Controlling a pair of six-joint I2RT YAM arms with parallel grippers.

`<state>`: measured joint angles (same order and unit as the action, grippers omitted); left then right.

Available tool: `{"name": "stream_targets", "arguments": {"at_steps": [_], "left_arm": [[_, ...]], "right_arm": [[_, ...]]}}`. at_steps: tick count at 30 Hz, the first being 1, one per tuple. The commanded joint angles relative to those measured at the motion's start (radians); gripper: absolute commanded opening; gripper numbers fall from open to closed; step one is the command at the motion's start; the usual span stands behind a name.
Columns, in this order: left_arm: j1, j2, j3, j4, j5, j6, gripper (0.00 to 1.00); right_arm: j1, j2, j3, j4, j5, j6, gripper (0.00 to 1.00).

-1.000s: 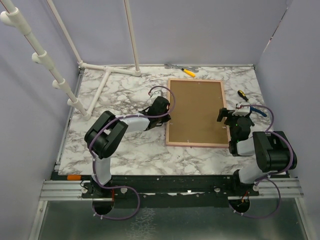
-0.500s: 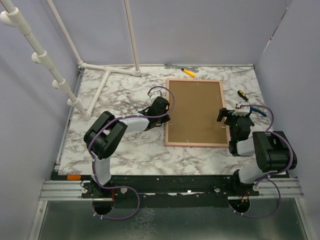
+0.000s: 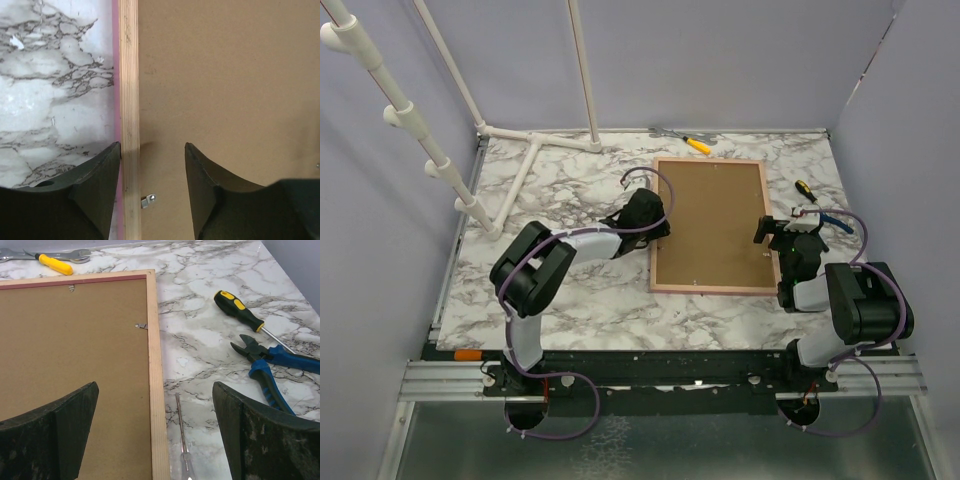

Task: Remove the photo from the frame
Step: Move the photo frame to the center of the board.

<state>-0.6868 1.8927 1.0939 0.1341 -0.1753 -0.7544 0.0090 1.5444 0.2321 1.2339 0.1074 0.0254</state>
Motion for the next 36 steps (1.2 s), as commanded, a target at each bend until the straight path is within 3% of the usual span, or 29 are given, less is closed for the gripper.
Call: {"name": "stream_targets", "arguments": {"at_steps": [1, 9, 22, 27, 36], "left_arm": [[-0.010, 0.061, 0.064, 0.029, 0.014, 0.017, 0.54], [-0.010, 0.135, 0.121, -0.023, -0.030, 0.012, 0.51], [0.007, 0.136, 0.108, -0.117, -0.100, 0.028, 0.22], [0.007, 0.090, 0.058, -0.117, -0.085, 0.032, 0.17], [0.006, 0.013, -0.018, -0.113, -0.082, 0.017, 0.17]], "right_arm": [[-0.004, 0.006, 0.003, 0.033, 0.020, 0.002, 1.00], [-0.004, 0.006, 0.003, 0.033, 0.020, 0.003, 1.00], [-0.004, 0.007, 0.003, 0.033, 0.020, 0.002, 1.00], [-0.004, 0.006, 0.003, 0.033, 0.020, 0.002, 1.00], [-0.003, 0.007, 0.003, 0.033, 0.020, 0.002, 1.00]]}}
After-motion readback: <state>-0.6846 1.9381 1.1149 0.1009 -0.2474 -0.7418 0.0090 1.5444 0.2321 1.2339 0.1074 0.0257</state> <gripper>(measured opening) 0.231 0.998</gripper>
